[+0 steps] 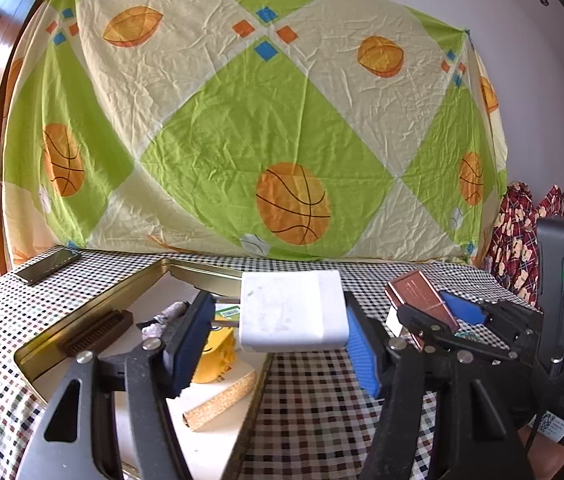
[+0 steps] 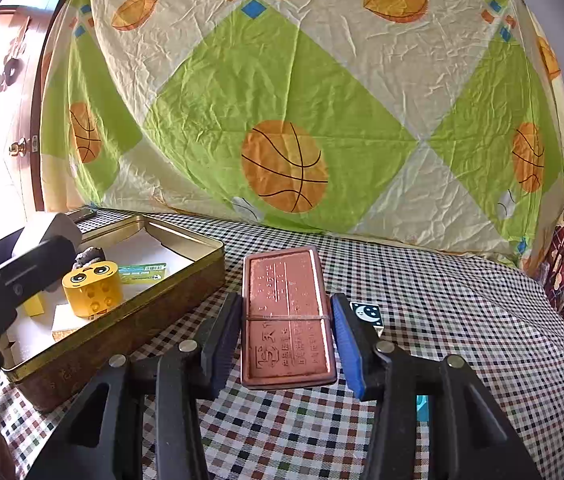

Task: Organize rigid objects
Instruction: 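Lower the charger into the tin with the left tool while the right tool drops the plaque in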

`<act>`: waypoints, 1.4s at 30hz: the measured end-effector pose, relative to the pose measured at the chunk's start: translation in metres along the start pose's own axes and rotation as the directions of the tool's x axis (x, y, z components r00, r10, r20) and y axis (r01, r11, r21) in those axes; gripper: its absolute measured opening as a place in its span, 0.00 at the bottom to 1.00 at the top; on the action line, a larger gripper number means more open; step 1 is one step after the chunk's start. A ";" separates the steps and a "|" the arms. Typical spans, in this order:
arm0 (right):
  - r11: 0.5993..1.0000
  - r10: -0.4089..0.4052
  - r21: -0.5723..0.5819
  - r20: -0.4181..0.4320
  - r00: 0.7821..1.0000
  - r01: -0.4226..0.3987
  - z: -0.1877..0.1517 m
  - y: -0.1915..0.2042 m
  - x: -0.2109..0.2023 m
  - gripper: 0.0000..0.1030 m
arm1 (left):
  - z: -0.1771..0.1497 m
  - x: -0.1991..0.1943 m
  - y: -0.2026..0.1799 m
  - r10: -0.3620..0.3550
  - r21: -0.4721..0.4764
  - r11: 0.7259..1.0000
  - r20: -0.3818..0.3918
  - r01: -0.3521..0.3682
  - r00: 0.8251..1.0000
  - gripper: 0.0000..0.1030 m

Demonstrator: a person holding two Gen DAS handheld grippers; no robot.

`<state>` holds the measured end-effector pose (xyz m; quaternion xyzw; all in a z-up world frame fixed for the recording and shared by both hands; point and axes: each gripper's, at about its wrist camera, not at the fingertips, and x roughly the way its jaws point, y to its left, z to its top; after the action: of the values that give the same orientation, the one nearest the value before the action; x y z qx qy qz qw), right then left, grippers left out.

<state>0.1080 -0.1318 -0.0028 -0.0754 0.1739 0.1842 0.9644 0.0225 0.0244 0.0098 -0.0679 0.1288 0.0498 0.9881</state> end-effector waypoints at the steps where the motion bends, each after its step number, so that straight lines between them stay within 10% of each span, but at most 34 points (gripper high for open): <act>1: 1.000 0.002 -0.003 0.000 1.000 -0.002 0.000 0.001 0.000 0.46 | 0.000 -0.001 0.001 0.001 0.000 1.000 0.001 -0.001 1.000 0.61; 29: 0.988 0.149 -0.046 -0.021 0.989 -0.150 0.017 0.051 0.017 0.46 | 0.019 -0.015 0.062 0.119 0.035 0.992 0.014 -0.120 0.993 0.61; 42: 0.900 0.411 -0.093 -0.145 0.900 -0.426 0.025 0.138 0.030 0.46 | 0.023 0.023 0.130 0.204 0.024 0.979 -0.135 -0.203 0.970 0.61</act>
<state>0.0892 0.0109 -0.0021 -0.1062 0.2327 0.3927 0.8833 0.0352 0.1577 0.0103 -0.0525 0.2026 0.1454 0.9670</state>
